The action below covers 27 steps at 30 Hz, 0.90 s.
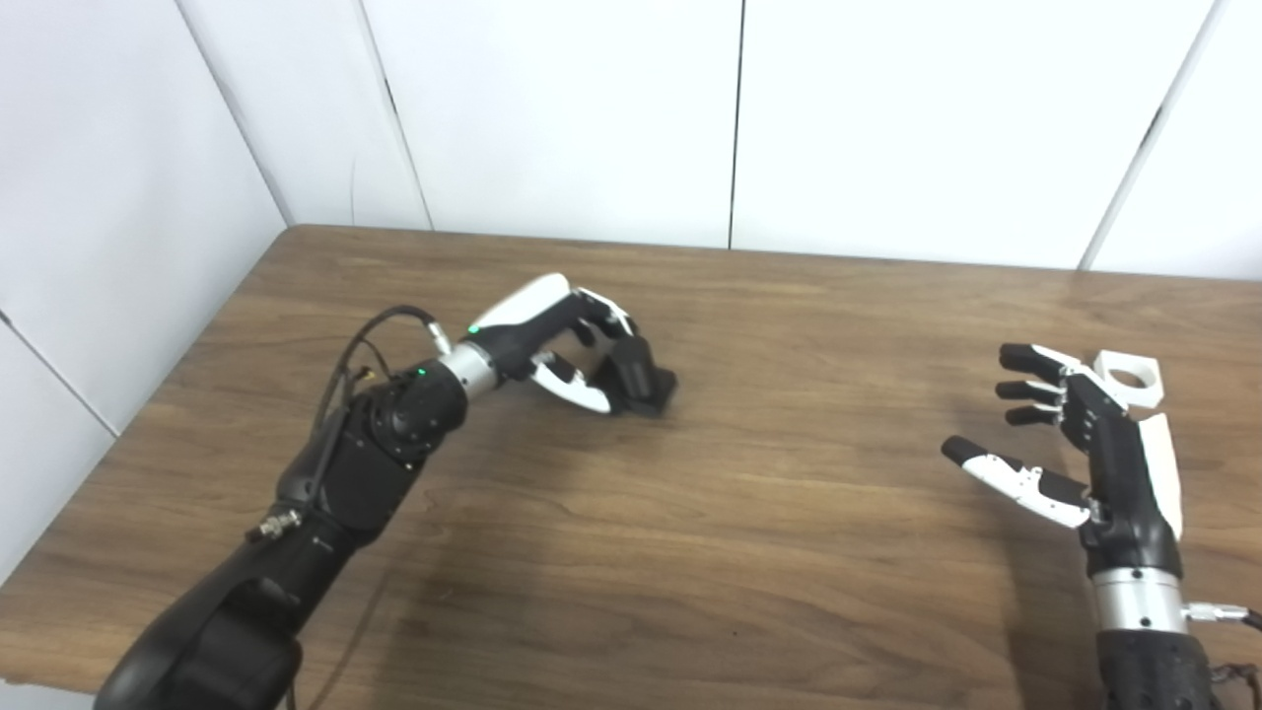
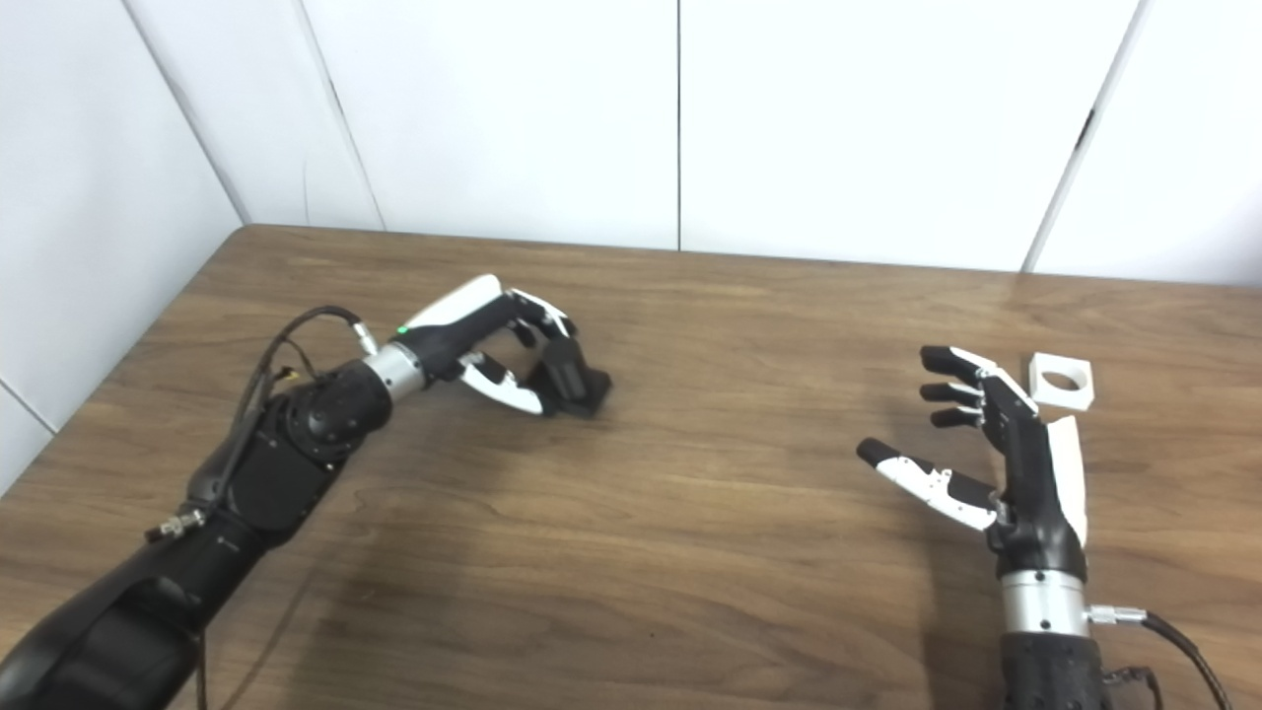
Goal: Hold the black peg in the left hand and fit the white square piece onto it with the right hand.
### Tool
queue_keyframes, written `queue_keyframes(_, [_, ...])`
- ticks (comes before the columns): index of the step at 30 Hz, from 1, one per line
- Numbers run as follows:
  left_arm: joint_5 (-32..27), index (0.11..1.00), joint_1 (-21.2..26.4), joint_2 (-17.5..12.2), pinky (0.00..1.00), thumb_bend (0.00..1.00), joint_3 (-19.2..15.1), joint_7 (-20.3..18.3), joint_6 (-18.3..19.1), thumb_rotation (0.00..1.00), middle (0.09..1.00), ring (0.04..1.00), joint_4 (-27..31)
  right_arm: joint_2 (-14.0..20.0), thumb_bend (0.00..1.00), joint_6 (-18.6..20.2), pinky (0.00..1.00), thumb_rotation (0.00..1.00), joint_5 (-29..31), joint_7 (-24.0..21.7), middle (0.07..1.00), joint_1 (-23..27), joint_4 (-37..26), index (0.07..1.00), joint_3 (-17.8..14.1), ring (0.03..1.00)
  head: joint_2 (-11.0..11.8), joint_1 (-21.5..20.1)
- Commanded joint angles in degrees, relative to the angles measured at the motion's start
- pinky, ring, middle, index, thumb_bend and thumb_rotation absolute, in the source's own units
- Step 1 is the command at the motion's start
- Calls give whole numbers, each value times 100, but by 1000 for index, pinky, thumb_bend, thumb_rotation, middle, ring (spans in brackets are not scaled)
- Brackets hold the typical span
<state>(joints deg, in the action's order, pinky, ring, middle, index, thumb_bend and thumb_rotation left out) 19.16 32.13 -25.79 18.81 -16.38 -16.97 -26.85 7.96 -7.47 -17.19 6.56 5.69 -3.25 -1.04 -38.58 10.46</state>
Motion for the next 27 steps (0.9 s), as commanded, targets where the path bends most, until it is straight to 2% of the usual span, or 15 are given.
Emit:
queue_keyframes(1, [-83,493,4,63,663,518,88,-225,-208,76,764,754,260,-27,744,-86,568,254,-61,69,752,131,-131,728,4,673,-18,-21])
queue_keyframes(7, [-67,493,-122,152,617,519,226,-438,-459,70,755,735,593,-42,742,-78,569,259,-129,108,748,131,-139,727,1,673,-38,-107])
queue_keyframes(14, [-48,492,-227,282,611,520,360,-611,-627,70,753,733,810,-61,741,13,586,257,-111,64,753,123,-218,730,-15,682,-81,-233])
queue_keyframes(24, [-2,492,-316,466,642,518,652,-843,-635,76,752,749,1012,-61,749,101,581,280,-114,52,757,142,-295,735,-31,679,-149,-401])
queue_keyframes(27, [11,493,-363,515,632,518,754,-904,-674,76,750,748,1079,-67,746,82,568,259,-71,64,757,154,-319,735,-49,675,-188,-455])
